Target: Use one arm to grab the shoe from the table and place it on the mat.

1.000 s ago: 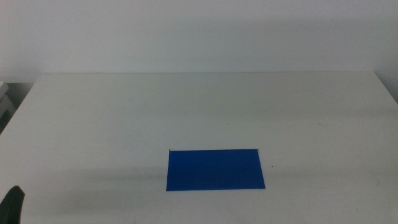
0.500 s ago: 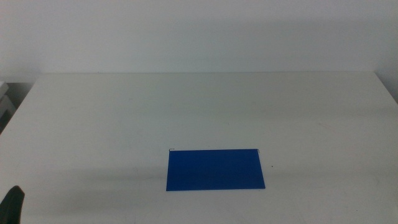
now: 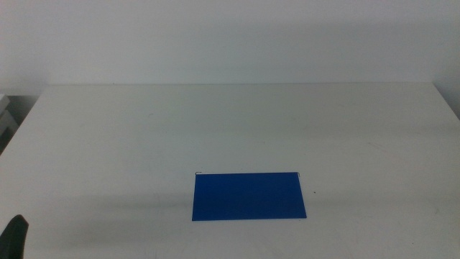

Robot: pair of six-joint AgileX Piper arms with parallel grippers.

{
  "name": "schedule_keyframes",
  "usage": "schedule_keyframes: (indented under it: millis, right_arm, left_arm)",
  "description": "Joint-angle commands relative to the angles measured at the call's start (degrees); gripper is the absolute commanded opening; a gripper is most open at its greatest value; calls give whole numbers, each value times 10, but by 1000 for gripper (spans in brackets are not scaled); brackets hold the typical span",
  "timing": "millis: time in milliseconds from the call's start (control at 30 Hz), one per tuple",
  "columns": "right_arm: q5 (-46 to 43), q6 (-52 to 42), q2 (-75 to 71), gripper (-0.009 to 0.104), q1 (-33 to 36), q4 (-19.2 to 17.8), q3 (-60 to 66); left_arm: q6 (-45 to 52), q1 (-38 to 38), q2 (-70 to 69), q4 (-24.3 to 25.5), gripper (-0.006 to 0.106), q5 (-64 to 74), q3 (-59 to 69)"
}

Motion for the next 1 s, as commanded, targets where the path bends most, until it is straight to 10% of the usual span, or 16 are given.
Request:
schedule_keyframes:
  millis: [0,967]
  right_arm:
    - [26,-3,-47,19,-2,-11,-11]
    - [120,137,63,-4,391,19,-378]
  left_arm:
    - [-4,-2,-8,0,92,-45,4]
    - [-4,-2,-8,0,92,-45,4]
